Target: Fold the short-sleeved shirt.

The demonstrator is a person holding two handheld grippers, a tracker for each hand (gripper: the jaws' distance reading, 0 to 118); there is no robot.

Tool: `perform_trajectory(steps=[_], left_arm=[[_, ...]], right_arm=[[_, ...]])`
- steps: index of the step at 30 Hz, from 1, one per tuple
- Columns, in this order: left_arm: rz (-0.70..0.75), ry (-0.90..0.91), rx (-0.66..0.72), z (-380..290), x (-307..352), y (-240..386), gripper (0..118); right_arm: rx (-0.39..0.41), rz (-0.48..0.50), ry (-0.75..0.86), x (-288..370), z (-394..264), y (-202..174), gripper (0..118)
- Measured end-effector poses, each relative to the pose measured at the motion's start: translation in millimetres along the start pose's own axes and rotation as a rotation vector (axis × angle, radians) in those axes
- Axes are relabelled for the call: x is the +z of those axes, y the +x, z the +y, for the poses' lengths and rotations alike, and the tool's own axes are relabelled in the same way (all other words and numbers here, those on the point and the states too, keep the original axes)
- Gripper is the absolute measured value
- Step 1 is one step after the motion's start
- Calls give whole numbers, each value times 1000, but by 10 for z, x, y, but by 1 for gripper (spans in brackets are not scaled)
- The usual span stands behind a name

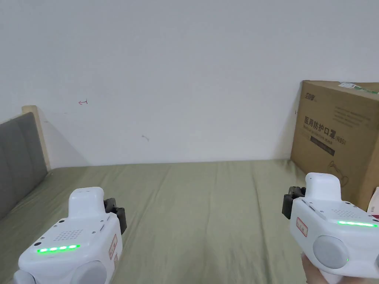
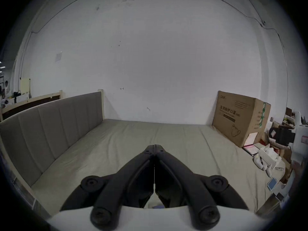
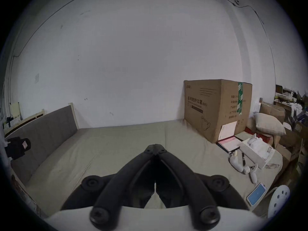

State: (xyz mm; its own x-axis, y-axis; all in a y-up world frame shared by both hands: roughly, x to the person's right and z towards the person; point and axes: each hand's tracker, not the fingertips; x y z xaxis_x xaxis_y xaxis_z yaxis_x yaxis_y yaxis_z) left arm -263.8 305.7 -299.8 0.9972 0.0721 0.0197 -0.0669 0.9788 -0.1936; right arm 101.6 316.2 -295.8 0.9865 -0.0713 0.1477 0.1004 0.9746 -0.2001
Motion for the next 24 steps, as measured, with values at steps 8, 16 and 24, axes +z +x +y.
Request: perform_trajectory(steps=[8,16,24], left_arm=[[-90,-109,15,-233,71,-199,0],[-75,-313,129,-714,-108,-722,0],[-513,-744,616,-1739,-803,-1319,10]], right_arm=[[-96,375,-422,-423,-509,-325,0],[-201,460,-1074,-1106,-2228,-610,0],[-338,504,-1071,-1152,-2398,-211,0]])
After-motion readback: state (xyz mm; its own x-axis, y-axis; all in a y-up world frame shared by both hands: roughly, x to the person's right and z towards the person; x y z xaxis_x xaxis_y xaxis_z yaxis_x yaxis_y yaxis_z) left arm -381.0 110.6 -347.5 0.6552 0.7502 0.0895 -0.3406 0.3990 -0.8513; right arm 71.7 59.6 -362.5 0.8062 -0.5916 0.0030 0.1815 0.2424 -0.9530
